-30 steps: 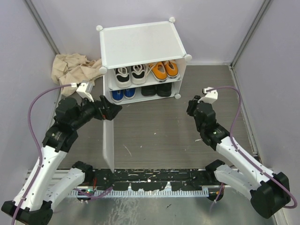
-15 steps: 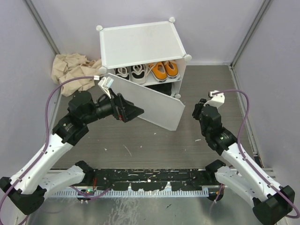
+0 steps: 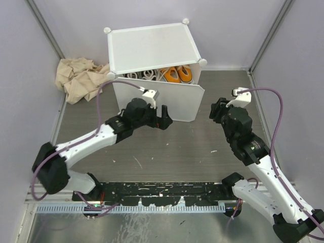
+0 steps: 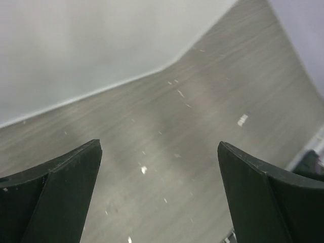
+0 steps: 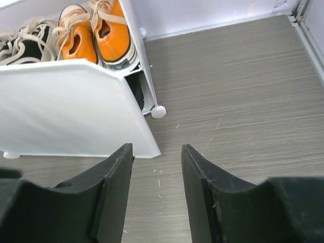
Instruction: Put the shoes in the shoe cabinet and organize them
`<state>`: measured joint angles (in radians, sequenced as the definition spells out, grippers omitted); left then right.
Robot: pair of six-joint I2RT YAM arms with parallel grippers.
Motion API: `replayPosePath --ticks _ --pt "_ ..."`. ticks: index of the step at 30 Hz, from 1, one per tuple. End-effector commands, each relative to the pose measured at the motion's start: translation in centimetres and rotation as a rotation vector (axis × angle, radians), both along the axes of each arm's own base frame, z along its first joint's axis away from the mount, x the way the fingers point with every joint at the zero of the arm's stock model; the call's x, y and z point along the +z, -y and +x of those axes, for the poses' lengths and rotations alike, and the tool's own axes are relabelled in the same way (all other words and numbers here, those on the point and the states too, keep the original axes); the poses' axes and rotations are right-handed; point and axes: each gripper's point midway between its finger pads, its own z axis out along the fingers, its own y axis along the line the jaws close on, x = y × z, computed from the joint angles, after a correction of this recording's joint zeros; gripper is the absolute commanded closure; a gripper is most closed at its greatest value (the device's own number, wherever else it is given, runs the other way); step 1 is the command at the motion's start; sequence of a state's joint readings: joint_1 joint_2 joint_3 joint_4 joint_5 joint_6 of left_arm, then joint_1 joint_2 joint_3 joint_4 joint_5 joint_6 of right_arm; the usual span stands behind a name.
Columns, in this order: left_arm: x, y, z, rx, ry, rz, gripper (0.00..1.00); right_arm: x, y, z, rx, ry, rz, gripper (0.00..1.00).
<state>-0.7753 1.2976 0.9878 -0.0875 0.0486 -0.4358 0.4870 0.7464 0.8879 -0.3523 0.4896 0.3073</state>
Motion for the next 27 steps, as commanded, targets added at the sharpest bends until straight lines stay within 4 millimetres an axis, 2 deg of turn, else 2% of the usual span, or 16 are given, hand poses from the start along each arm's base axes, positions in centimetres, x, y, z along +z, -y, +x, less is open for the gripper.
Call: replayPosePath --ticks 1,4,7,8,10,11,12,16,19,22,27 --pt "4.0 2.8 7.0 0.132 0.205 -0.064 0.02 0.7 -0.4 -0.7 0.050 -0.024 -0.017 0.48" --pt "3.6 5.0 9.5 0.156 0.202 -0.083 0.02 0.9 -0.5 -1.1 0.068 -0.036 -0.018 0.46" --pt "3.0 6.7 11.5 0.191 0.210 -0.082 0.02 1.2 -0.5 -1.4 0.077 -0.043 -0.025 0.38" --pt "3.0 7.0 12.1 0.205 0.221 -0.076 0.02 1.3 -0.4 -1.5 0.076 -0.045 -0.025 0.31" --pt "2.8 7.3 13.2 0.239 0.240 -0.058 0.02 1.5 -0.4 -1.7 0.081 -0.046 -0.024 0.26" --pt "2.9 7.3 13.8 0.255 0.255 -0.052 0.02 1.6 -0.4 -1.8 0.082 -0.046 -0.020 0.12" --pt "2.7 7.3 14.2 0.273 0.265 -0.045 0.02 1.6 -0.5 -1.9 0.088 -0.046 -0.016 0.03" --pt "2.0 7.1 15.4 0.311 0.292 0.002 0.02 1.5 -0.9 -2.3 0.112 -0.053 -0.001 0.00" --pt "2.0 7.1 15.2 0.295 0.290 0.008 0.02 0.9 -1.6 -2.4 0.150 -0.081 0.006 0.00" --pt "1.8 6.9 13.8 0.255 0.276 0.015 0.02 -0.1 -2.4 -2.3 0.182 -0.119 0.009 0.00" --pt "2.2 5.9 8.7 0.128 0.228 0.019 0.02 -1.8 -2.9 -1.8 0.177 -0.171 0.014 0.00"
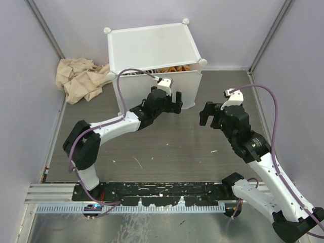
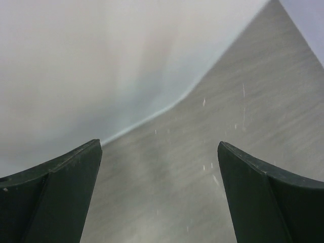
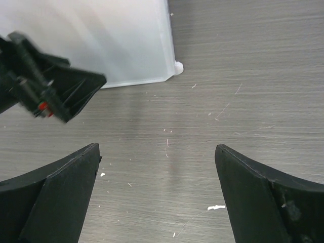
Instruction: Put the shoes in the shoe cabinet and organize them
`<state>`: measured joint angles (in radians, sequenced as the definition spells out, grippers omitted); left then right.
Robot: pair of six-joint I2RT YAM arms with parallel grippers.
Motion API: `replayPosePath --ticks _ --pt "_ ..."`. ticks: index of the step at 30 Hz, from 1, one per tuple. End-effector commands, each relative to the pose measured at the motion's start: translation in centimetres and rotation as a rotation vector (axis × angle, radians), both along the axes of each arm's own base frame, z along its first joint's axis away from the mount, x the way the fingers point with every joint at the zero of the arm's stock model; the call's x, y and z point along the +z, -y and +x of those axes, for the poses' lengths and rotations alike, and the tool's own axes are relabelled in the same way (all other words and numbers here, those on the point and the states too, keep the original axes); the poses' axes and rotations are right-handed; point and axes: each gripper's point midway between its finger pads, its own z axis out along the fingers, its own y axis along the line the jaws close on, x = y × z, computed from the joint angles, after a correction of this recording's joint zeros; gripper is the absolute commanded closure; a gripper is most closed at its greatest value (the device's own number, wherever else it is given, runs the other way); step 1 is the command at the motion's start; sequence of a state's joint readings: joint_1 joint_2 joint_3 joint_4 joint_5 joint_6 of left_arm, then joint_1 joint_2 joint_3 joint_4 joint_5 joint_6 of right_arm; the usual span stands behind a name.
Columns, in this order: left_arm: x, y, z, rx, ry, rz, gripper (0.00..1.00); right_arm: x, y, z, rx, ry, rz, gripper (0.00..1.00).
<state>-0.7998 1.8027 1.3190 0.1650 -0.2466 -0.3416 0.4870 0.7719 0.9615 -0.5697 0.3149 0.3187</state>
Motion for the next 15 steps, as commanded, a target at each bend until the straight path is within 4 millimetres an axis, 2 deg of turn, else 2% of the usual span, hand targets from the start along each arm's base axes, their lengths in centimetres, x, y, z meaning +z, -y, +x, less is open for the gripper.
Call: replayPosePath --ticks 1,4,8,9,15 --pt "4.9 -1.0 -5.0 -0.121 0.036 -0.056 0.02 0.3 -0.6 0.5 -0.001 -0.009 0.035 0.00" --pt "5.0 -3.1 -8.6 -0.174 -0.009 -0.030 0.02 -0.4 -0.3 1.0 -0.041 -0.028 0.033 0.00" --pt "5.4 -7.8 -12.7 -0.184 -0.039 0.036 0.02 -1.2 -0.2 1.3 -0.060 -0.036 0.030 0.00" --pt "4.9 -9.2 -13.7 -0.179 -0.056 0.069 0.02 -1.3 -0.1 1.4 -0.064 -0.034 0.031 0.00" --pt "4.5 -15.3 -17.4 -0.127 -0.076 0.161 0.02 -2.4 -0.3 1.6 -0.069 -0.040 0.036 0.00"
